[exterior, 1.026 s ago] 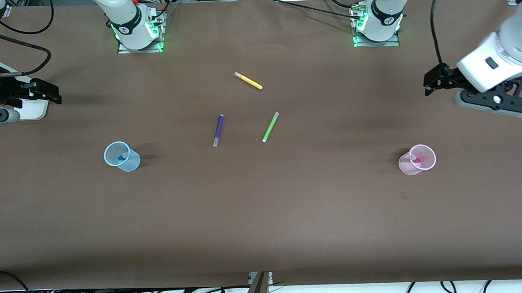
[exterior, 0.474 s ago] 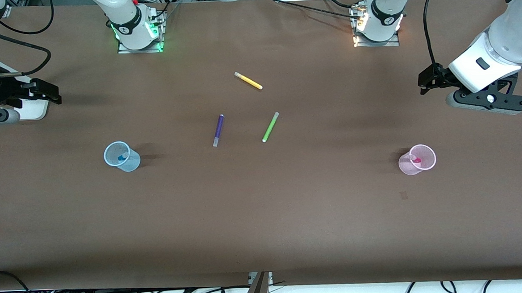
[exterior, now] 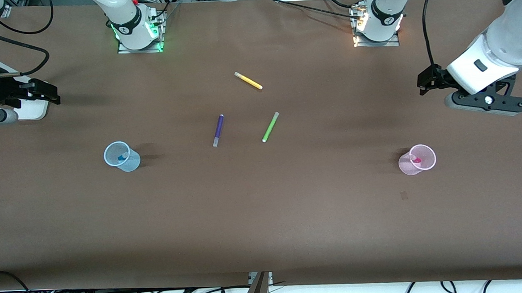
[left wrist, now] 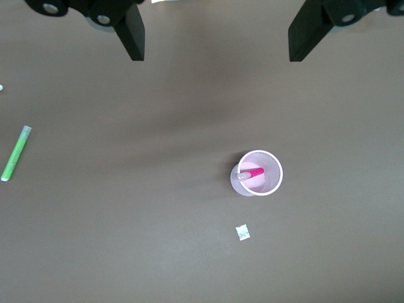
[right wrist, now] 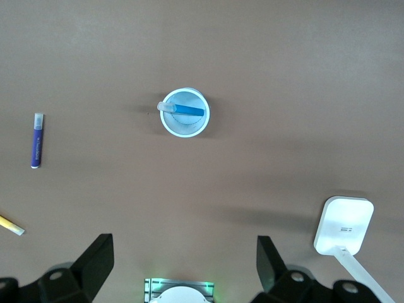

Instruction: Place pink and blue markers in matching cups

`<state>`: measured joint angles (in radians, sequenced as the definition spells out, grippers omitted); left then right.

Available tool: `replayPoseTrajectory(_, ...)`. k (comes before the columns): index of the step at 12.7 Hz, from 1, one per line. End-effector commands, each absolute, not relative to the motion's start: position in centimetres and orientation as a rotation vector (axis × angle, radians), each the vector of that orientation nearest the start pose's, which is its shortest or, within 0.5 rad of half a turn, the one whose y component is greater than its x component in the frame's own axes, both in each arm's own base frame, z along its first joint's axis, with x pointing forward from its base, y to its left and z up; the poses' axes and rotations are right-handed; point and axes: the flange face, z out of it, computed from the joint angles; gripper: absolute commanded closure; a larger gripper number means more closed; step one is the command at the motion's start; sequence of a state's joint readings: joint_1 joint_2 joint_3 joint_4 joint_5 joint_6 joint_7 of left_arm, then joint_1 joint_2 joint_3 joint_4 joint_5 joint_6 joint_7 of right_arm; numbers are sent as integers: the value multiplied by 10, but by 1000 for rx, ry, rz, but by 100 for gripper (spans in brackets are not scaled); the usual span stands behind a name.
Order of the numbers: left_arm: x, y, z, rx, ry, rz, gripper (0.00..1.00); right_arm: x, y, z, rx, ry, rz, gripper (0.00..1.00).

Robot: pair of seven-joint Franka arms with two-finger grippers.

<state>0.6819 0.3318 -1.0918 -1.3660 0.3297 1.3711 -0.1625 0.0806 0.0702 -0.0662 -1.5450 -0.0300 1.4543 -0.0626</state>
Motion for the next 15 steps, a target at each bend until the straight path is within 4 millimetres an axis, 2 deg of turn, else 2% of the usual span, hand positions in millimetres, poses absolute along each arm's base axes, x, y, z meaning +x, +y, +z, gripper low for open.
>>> replayPoseTrajectory(1, 581, -132, 598, -2955, 319, 233, 0, 563, 4, 593, -3170, -124, 243, 0)
replayPoseTrajectory(4, 580, -147, 606, -2928, 269, 270, 0, 564, 3, 593, -3172, -119, 241, 0)
replayPoseTrajectory(7, 573, -126, 621, -2979, 290, 265, 0, 564, 5, 593, -3172, -124, 241, 0)
replayPoseTrajectory(9, 567, -107, 620, -3023, 295, 258, 0, 564, 5, 592, -3172, -121, 243, 0)
replayPoseTrajectory(12, 539, -102, 607, -3020, 322, 168, 0, 564, 6, 592, -3171, -119, 243, 0)
replayPoseTrajectory(15, 532, -93, 606, -3028, 302, 114, 0, 563, 5, 593, -3171, -119, 240, 0)
